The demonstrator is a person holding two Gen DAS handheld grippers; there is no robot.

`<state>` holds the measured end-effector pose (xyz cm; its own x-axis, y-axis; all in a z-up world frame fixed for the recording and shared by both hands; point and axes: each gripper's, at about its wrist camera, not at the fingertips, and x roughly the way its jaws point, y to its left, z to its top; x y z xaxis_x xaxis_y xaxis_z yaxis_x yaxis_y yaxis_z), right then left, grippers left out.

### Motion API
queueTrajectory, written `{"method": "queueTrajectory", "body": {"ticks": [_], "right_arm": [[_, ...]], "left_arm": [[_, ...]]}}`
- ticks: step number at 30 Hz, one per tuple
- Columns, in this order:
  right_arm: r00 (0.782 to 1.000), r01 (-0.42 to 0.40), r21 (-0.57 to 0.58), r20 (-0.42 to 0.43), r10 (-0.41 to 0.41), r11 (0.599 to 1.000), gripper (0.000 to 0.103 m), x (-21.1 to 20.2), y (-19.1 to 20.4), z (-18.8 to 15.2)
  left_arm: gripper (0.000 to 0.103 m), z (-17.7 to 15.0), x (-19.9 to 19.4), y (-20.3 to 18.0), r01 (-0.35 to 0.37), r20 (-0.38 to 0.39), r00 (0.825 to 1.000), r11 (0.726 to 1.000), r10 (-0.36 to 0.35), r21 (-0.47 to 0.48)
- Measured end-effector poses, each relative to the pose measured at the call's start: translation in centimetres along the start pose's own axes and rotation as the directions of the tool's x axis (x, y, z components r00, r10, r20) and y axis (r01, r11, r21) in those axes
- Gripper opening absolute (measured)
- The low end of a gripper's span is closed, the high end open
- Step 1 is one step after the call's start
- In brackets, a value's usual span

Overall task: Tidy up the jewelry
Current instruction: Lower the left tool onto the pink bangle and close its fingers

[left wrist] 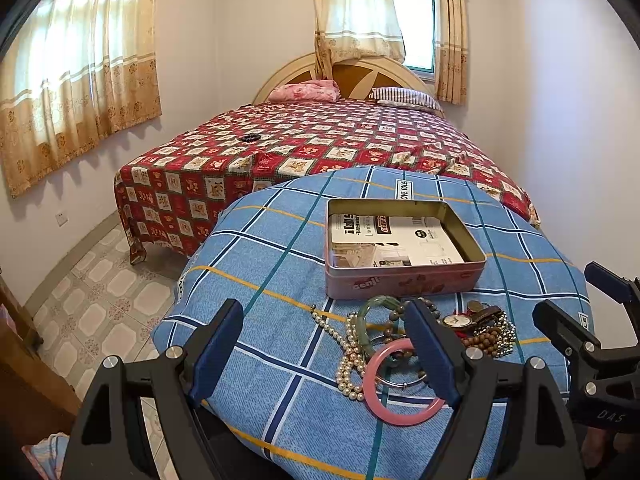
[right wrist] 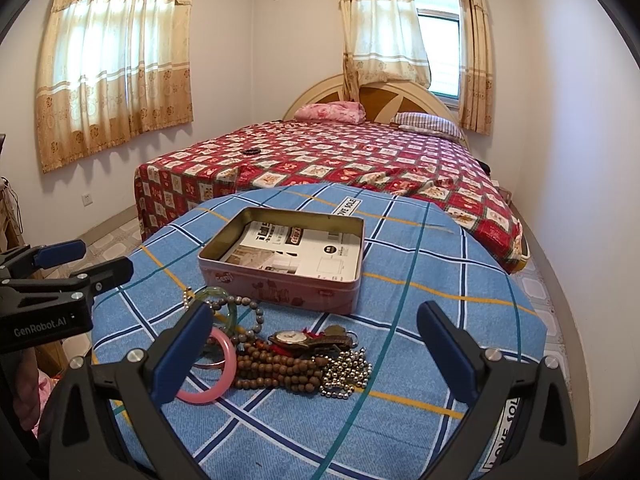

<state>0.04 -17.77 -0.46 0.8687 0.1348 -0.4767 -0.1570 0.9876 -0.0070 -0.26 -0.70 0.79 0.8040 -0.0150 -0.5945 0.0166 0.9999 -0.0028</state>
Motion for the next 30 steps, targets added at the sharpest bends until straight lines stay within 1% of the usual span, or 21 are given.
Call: {"method": "queueTrajectory", "body": {"ticks": [8,18,20,24,29,30], "right_arm": [[1.0,0.0,0.0,-0.002,0.0,1.0,0.103,0.1,0.0,-0.1],[1.0,-0.003,-0.001,-0.003,0.003,1.0,0.103,0.1,0.0,-0.2],[1.0,-0.001,0.001,-0.008,0.001,1.0,0.103,0.3,-0.1,-0.3],[1.0,0.007,-0.002,-0.019,-0.007,1.0,0.103,0.9,-1.0,-0.9],[0.998,0.021,-0.003,-0.051,-0.021,1.0,0.103,1.7,-2.3,-2.5],[0.998,0.022,-0.004,-0.056,-0.023,1.0,0.103,1.8,-2.4,-2.8]], "left_arm": [[0.083,0.2,0.2,-0.2,-0.002,-0.006,1.0,1.0,0.002,0.0],[0.083,-0.7,1.5,0.2,0.003,-0.033,0.999,1.0,-0.003,0.002],[0.083,-1.1,1.9,0.3,-0.005,-0.037,0.999,1.0,0.006,0.009],[0.083,-2.1,3.1,0.1,-0.017,-0.075,0.997,0.999,0.019,0.029],[0.083,-3.5,4.0,-0.6,-0.011,-0.108,0.994,0.998,0.017,0.056],[0.081,-3.6,4.2,-0.6,-0.007,-0.116,0.993,0.998,0.013,0.055]]}}
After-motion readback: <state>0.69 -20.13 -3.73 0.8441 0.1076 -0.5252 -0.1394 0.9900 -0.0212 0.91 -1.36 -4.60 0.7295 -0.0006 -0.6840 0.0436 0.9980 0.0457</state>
